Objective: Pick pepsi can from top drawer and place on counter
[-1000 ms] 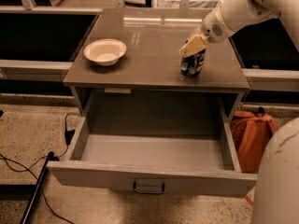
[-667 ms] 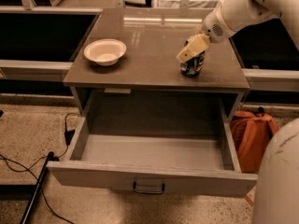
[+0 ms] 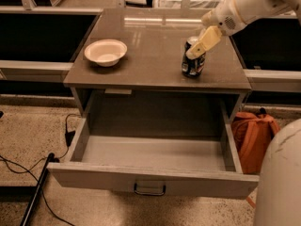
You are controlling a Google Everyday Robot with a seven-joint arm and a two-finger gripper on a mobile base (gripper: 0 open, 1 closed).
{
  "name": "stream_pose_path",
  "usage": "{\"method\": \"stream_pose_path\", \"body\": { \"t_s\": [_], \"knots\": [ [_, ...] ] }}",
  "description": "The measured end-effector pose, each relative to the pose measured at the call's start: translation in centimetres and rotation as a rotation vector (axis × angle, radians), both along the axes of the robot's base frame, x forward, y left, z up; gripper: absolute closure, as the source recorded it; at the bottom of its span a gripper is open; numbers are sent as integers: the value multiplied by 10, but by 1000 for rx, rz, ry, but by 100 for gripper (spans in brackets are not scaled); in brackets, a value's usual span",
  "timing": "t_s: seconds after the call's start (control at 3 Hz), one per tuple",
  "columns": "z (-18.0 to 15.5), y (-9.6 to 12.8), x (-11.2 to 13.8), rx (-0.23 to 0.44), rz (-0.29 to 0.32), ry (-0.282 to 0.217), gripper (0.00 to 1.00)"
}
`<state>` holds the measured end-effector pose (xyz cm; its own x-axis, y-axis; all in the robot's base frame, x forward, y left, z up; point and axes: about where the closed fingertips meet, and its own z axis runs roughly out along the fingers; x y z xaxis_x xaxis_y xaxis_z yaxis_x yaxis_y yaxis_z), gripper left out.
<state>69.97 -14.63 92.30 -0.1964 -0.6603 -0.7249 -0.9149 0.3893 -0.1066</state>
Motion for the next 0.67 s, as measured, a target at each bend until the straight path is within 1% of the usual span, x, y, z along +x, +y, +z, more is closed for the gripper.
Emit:
{"method": "stream_pose_path", "body": {
  "t_s": [0.33, 0.67],
  "knots": [
    [20, -14, -11, -58, 91, -33, 0],
    [26, -17, -17, -69, 112, -33, 0]
  ]
}}
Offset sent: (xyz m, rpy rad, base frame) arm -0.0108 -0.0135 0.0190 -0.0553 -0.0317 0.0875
